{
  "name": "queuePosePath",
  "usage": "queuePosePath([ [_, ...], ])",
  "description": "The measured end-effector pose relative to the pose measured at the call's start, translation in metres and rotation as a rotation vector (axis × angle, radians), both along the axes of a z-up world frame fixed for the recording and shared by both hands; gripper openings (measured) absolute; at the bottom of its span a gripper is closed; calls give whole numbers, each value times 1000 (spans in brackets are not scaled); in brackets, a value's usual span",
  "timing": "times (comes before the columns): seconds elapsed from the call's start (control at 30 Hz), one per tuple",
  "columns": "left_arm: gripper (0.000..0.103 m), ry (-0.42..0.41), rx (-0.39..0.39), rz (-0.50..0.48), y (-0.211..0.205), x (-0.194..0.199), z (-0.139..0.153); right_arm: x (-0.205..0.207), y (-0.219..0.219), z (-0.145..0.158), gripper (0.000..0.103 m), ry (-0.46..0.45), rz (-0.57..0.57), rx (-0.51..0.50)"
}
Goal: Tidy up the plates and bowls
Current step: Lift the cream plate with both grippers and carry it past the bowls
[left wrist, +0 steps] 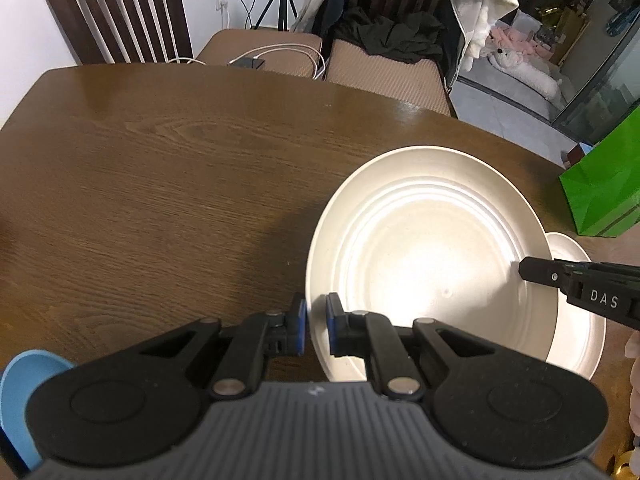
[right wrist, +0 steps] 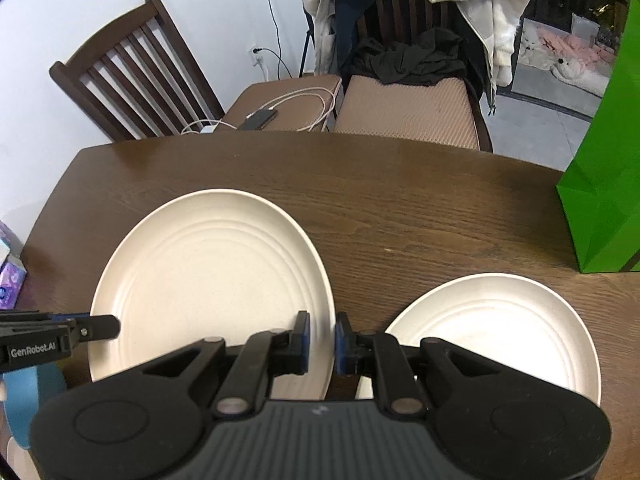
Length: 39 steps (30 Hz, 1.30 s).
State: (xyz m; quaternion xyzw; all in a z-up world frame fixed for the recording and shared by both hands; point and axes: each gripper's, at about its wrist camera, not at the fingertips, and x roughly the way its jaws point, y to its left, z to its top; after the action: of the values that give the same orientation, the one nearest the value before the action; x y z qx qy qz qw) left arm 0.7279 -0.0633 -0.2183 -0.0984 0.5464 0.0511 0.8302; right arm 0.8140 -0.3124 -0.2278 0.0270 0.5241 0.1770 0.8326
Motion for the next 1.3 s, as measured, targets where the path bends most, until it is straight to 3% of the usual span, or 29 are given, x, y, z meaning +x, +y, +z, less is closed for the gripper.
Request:
queuePosePath([
  [0.57, 11, -68, 12, 6, -2, -46, 54, -47, -2, 46, 12, -47, -33, 20],
  [1.3, 11, -109, 12, 29, 0, -143, 88, -145, 1, 90, 12, -84, -36, 25],
])
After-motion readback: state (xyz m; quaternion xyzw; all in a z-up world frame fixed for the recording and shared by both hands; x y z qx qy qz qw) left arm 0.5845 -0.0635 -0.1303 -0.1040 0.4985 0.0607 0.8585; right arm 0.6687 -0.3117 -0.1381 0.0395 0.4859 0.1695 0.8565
